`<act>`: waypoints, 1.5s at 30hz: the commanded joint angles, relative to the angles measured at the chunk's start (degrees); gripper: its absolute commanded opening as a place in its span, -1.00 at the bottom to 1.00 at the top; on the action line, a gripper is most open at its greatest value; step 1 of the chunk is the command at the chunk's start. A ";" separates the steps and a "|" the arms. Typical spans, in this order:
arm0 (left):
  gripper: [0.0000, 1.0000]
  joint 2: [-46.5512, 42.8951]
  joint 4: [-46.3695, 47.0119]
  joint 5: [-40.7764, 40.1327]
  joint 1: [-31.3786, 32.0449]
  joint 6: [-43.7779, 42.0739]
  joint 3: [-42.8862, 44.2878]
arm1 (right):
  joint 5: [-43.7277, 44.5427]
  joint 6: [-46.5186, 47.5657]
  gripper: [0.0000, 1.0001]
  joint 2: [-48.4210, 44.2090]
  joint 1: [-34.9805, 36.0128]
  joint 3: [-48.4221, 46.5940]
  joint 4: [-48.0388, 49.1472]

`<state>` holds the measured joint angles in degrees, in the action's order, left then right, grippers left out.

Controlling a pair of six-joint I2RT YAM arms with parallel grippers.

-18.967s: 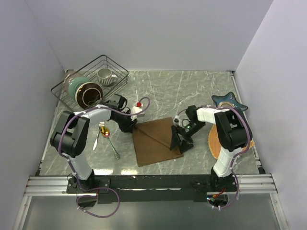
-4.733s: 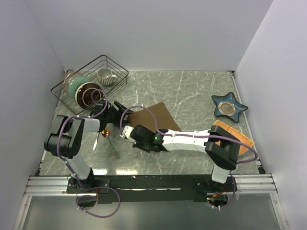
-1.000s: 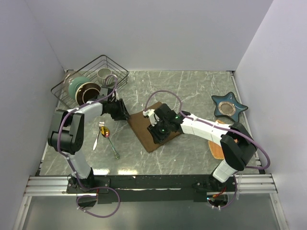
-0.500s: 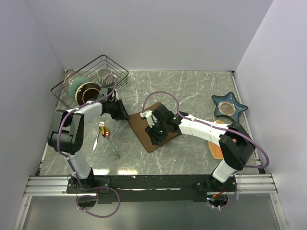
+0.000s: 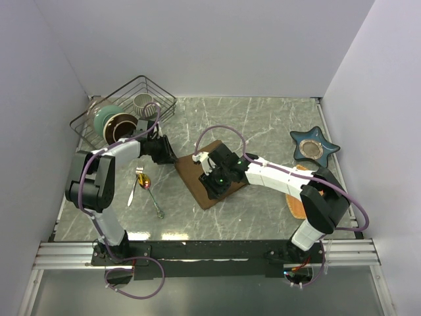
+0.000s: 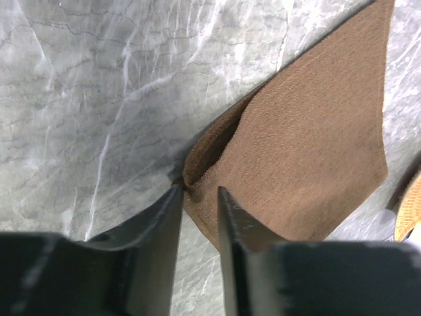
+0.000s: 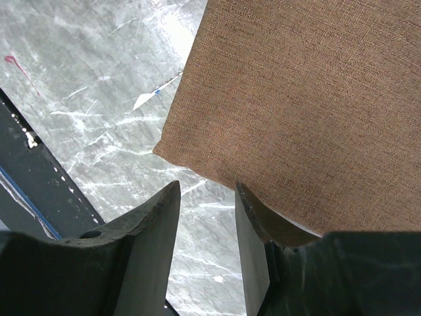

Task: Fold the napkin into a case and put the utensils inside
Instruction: Smooth out the lower triangle-folded napkin at the center of the board.

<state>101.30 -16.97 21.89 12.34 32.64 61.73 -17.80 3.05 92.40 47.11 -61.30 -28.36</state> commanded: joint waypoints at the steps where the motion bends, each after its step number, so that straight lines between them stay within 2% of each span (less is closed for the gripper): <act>1: -0.42 1.01 1.24 -0.27 -0.03 0.14 2.43 | 0.14 0.47 -0.07 -1.17 0.09 -1.63 0.15; 2: -0.45 1.18 1.15 -0.18 -0.03 0.14 2.43 | 0.14 0.55 -0.07 -1.08 0.17 -1.63 0.06; 3: -0.52 1.27 1.15 -0.01 -0.03 0.14 2.51 | 0.05 0.64 -0.07 -1.08 0.09 -1.72 0.06; 4: -0.69 1.27 1.06 0.00 -0.03 0.05 2.51 | 0.14 0.73 -0.07 -1.17 0.08 -1.72 -0.03; 8: -0.96 -0.83 0.01 0.43 -0.03 0.40 2.43 | 0.05 0.99 -0.07 -1.26 0.08 -1.72 -0.12; 14: -0.99 -4.08 -1.83 0.08 -0.03 -0.21 1.29 | -0.65 1.26 -0.07 -1.17 0.17 -2.16 -0.03; 18: -0.99 -2.69 -1.22 -0.62 -0.03 -0.30 -0.74 | -1.62 0.56 -0.11 -0.21 0.26 -3.03 0.76; 21: -0.91 -1.02 -0.61 -0.62 -0.30 -0.04 -1.53 | -3.11 -0.76 -0.18 0.76 0.35 -3.74 1.46; 24: -0.55 -0.49 -0.95 -0.36 -0.47 -0.21 -1.09 | -5.13 -1.99 -0.25 1.73 0.35 -4.09 1.64; 25: -0.27 -0.57 -0.96 -0.18 -0.82 -0.30 -1.00 | -6.88 -2.26 -0.27 1.99 0.35 -3.92 1.73; 27: -0.07 -2.15 -0.78 0.61 -1.44 -0.65 -1.18 | -8.64 -2.96 -0.31 2.08 0.35 -3.65 1.82; 28: 0.10 -3.29 0.26 1.39 -2.48 -1.35 -1.53 | -10.74 -2.96 -0.32 1.91 0.17 -3.48 1.90; 29: 0.18 -6.69 1.75 2.53 -3.28 -1.70 -2.31 | -12.15 -4.88 -0.34 1.65 -0.44 -3.48 2.34; 30: 0.29 -8.81 3.16 5.59 -4.16 -2.23 -4.24 | -14.17 -6.63 -0.34 1.29 -1.14 -2.96 2.78; 31: 0.52 -11.01 6.74 7.53 -5.56 -3.10 -5.39 | -16.10 -7.87 -0.34 0.42 -1.93 -2.69 3.39; 32: 0.59 -15.30 8.86 10.34 -6.09 -3.46 -6.70 | -21.17 -9.28 -0.34 -0.11 -3.85 -2.34 5.23; 33: 0.63 -16.90 10.45 16.54 -6.53 -3.46 -8.98 | -24.00 -12.33 -0.32 -0.46 -4.83 -1.46 6.64; 34: 0.71 -18.31 12.82 19.04 -6.71 -1.64 -10.22 | -26.30 -14.19 -0.31 -0.99 -5.27 -0.93 8.13; 35: 0.72 -19.72 17.45 21.59 -6.71 0.38 -11.45 | -30.49 -16.04 -0.23 -1.08 -5.71 -0.32 11.36; 37: 0.70 -18.51 28.07 28.01 -6.28 10.47 -15.58 | -33.42 -21.40 -0.07 -0.39 -5.89 1.09 16.81; 40: 0.58 -15.61 34.97 28.82 -3.65 19.55 -18.32 | -37.39 -27.47 0.03 2.42 -5.98 2.76 23.67; 44: 0.27 -9.03 38.76 28.21 0.05 23.86 -16.83 | -39.24 -32.22 0.03 6.99 -5.98 3.81 30.53; 45: 0.13 -7.97 39.20 28.03 1.19 24.91 -16.65 | -39.41 -33.97 0.03 9.09 -5.98 3.82 31.86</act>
<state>88.84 13.23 46.54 10.11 48.90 44.62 -52.27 -22.46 96.29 41.01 -58.46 -7.73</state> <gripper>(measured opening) 0.664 0.514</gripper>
